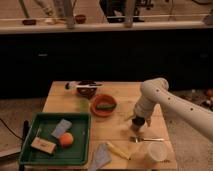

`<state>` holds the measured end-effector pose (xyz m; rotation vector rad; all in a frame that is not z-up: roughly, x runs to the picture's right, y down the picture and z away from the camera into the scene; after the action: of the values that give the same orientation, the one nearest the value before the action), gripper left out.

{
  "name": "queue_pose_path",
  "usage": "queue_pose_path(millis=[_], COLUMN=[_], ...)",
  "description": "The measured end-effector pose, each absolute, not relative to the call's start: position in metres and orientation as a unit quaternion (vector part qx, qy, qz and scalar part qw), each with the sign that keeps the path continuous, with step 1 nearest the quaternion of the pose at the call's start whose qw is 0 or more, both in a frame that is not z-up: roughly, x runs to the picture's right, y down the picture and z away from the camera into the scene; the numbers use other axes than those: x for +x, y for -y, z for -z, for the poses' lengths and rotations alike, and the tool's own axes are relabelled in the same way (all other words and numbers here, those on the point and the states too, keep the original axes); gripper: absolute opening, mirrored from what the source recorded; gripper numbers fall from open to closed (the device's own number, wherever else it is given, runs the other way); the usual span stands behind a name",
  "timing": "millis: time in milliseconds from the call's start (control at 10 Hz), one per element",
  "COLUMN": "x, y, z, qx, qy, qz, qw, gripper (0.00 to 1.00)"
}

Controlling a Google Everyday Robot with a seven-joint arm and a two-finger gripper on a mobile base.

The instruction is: Stack cups on top of each other

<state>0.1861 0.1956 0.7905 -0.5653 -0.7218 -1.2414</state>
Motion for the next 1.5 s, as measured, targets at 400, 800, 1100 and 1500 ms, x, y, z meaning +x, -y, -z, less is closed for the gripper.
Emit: queue_pose_path(millis=[400, 800, 1100, 1500], x=[0.187, 0.184, 0.181, 0.176], y=[-0.196, -0.189, -0.178, -0.157], z=[-0.792, -0.790, -0.780, -0.759], qx=[-0.254, -0.251, -0.249, -0.248], qy=[0.331, 0.313, 0.296, 0.278], qz=[0.562, 0.563, 0.562, 0.563], qw=[0.714, 0.722, 0.732, 0.738], gripper=[0.24, 0.00, 0.00, 0.00])
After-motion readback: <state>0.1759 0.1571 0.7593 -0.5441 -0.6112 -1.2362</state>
